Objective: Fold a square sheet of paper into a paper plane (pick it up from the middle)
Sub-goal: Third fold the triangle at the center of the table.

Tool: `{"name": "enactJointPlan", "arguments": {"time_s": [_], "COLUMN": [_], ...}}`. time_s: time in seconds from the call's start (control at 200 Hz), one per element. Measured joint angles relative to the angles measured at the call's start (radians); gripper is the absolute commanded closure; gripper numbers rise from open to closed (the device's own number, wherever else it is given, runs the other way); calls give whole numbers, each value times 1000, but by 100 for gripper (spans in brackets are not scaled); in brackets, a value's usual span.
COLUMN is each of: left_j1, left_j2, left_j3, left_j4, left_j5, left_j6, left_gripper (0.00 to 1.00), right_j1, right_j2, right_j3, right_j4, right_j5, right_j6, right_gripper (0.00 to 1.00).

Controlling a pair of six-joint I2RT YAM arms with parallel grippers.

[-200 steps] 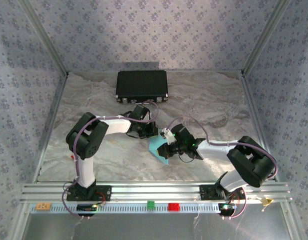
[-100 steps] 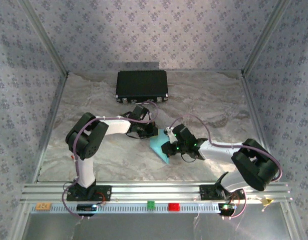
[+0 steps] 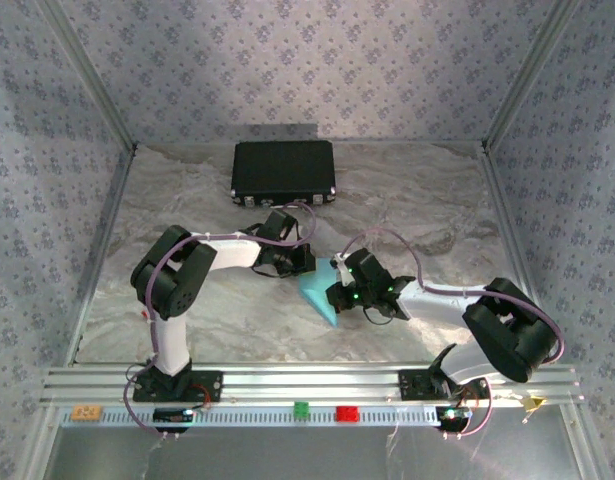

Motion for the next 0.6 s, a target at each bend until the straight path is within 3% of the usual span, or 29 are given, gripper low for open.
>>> {"name": "enactJointPlan", "arguments": {"time_s": [0.6], "left_j1": [0], "left_j2": [0], "left_j3": [0], "left_j4": [0], "left_j5": [0], "left_j6": [0], "left_gripper": [95], "right_j1": [-8], "right_j2": [11], "right_j3": [0], "right_j4": [-5], "right_j5": [11], "right_j6": [0], "right_gripper": [99]}}
